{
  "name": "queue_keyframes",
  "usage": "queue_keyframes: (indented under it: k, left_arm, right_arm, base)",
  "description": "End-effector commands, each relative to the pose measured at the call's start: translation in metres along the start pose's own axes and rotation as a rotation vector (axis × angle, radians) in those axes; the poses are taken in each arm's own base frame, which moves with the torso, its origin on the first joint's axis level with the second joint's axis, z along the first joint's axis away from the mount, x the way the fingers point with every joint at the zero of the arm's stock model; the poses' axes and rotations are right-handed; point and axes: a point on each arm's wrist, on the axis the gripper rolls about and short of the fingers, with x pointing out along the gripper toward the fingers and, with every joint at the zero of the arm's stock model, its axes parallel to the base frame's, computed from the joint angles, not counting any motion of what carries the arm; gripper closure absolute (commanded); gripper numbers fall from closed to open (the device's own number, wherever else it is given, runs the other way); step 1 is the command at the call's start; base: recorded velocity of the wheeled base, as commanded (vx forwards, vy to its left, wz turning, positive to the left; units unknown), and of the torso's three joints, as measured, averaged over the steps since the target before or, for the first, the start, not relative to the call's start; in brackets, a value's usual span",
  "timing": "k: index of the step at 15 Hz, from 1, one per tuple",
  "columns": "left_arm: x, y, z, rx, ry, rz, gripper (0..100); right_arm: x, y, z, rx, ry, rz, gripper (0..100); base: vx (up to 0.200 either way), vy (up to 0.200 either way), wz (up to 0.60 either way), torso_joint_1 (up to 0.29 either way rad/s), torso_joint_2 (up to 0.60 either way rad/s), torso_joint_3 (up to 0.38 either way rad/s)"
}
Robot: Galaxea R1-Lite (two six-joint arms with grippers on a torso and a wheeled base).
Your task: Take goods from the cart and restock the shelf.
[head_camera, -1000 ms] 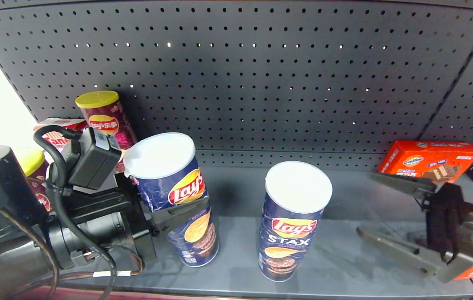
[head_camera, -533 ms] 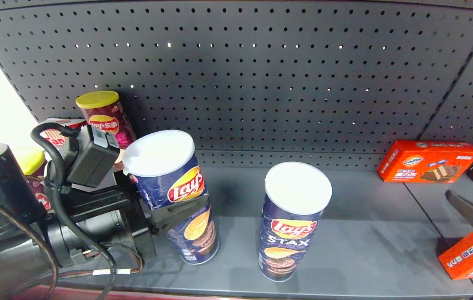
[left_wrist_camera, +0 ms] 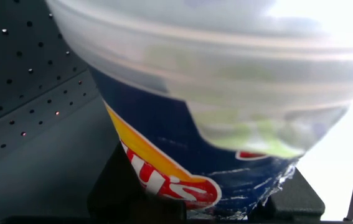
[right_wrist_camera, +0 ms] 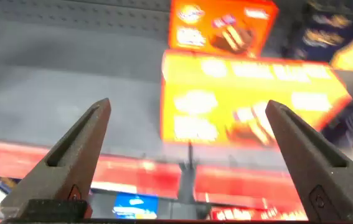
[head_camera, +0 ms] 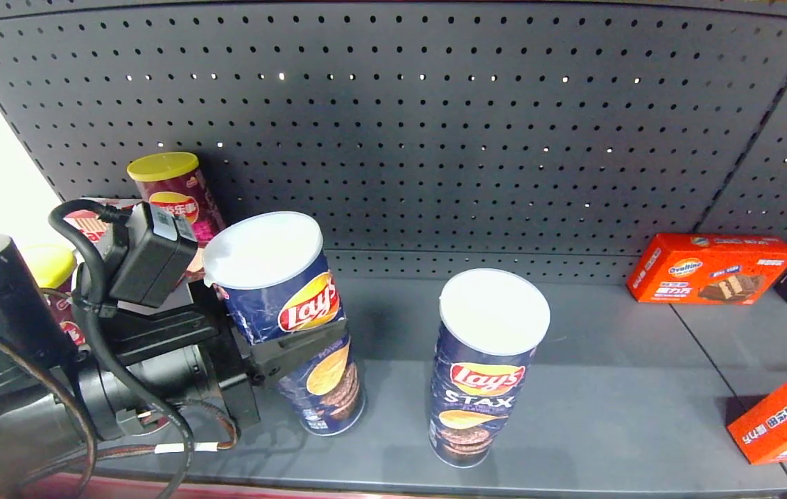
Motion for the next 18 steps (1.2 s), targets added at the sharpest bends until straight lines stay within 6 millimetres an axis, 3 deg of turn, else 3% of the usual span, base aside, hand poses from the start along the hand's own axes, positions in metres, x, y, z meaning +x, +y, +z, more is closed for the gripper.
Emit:
queue_keyframes:
  k: [1,3,6,14,17,18]
  left_arm:
    - [0.000,0.000,-0.001,-0.001,0.003,-0.002,100]
    - [-0.001,0.000,-0.002,-0.003,0.007,-0.001,100]
    - [0.000,0.000,-0.001,0.000,0.002,-0.001,100]
    - [0.001,0.000,0.001,0.021,-0.049,-0.020,100]
    - [0.002,0.000,-0.001,0.018,-0.045,-0.031,100]
    - [0.002,0.000,0.000,0.020,-0.047,-0.031,100]
  right_arm:
    - [-0.015,0.001,-0.038,0.005,0.004,-0.057,0]
    - [-0.015,0.001,-0.046,-0.007,0.085,-0.066,0]
    - [-0.015,0.004,-0.046,0.004,0.078,0.070,0]
    - [-0.015,0.002,-0.047,0.074,0.087,-0.011,0]
    - [-0.016,0.007,-0.052,0.049,0.128,0.191,0]
    - [-0.016,0.007,-0.052,0.061,0.132,0.177,0]
  base:
    - [0.000,0.000,0.00,0.000,0.00,0.000]
    - [0.000,0.000,0.00,0.000,0.00,0.000]
    - [0.000,0.000,0.00,0.000,0.00,0.000]
    - [0.000,0.000,0.00,0.000,0.00,0.000]
    - [0.000,0.000,0.00,0.000,0.00,0.000]
    - [0.000,0.000,0.00,0.000,0.00,0.000]
